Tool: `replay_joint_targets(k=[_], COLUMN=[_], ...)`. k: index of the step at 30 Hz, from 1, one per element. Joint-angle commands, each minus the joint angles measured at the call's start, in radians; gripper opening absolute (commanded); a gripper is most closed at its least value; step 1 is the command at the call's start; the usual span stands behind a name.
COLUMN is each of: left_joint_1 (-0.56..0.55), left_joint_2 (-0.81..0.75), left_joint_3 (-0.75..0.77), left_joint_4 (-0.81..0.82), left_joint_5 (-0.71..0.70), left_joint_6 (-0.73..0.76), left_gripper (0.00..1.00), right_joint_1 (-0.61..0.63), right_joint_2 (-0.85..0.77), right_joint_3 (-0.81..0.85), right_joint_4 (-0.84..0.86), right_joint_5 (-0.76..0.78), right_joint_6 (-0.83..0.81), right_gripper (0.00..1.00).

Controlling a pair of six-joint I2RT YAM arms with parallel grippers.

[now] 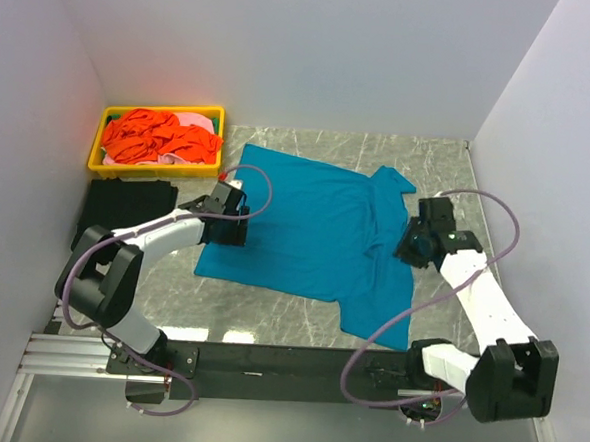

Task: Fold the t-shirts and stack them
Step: Fold the tshirt

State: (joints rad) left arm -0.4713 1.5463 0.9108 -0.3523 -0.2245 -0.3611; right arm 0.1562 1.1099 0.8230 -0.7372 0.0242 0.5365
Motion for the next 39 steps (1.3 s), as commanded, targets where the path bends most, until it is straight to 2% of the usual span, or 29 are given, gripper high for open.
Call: replay_joint_targets(k=[1, 8, 14, 15, 16, 17, 18, 21, 26, 31, 39], left_joint_1=[-0.006, -0.004, -0.004, -0.004, -0.004, -0.001, 0.005, 0.023, 0.026, 0.026, 0.063], left_joint_2=[0.009, -0.018, -0.084, -0.124, -0.156, -0.193, -0.263, -0.369, -0.462, -0.382, 0.015], left_joint_3=[-0.033, -0.151, -0.249, -0.263, -0.273, -0.285, -0.283, -0.267, -0.242, -0.127, 0.097], left_joint_4=[-0.034, -0.07, -0.123, -0.131, -0.14, -0.146, -0.18, -0.237, -0.192, -0.03, 0.147], left_joint_5=[0.014, 0.023, 0.031, 0.025, 0.014, 0.014, 0.011, -0.041, -0.058, -0.05, -0.02], left_joint_6=[-0.079, -0.205, -0.298, -0.314, -0.331, -0.344, -0.349, -0.352, -0.338, -0.238, -0.119], left_gripper=[0.73, 0.73, 0.74, 0.86, 0.93, 0.85, 0.83, 0.86, 0.87, 0.88, 0.85], right_joint_1=[-0.114, -0.231, -0.267, -0.268, -0.268, -0.271, -0.273, -0.282, -0.282, -0.31, -0.356], right_joint_2=[0.054, 0.238, 0.41, 0.453, 0.474, 0.497, 0.539, 0.603, 0.651, 0.688, 0.826], right_joint_3=[0.057, 0.143, 0.214, 0.225, 0.252, 0.266, 0.28, 0.33, 0.369, 0.395, 0.514], right_joint_4=[0.188, 0.346, 0.43, 0.44, 0.438, 0.437, 0.435, 0.438, 0.452, 0.492, 0.504], right_joint_5=[-0.042, -0.145, -0.187, -0.202, -0.207, -0.213, -0.239, -0.291, -0.337, -0.316, -0.372], right_joint_6=[-0.062, -0.096, -0.136, -0.145, -0.153, -0.167, -0.171, -0.184, -0.208, -0.172, -0.13], right_gripper=[0.35, 0.34, 0.34, 0.35, 0.35, 0.37, 0.38, 0.41, 0.43, 0.43, 0.43])
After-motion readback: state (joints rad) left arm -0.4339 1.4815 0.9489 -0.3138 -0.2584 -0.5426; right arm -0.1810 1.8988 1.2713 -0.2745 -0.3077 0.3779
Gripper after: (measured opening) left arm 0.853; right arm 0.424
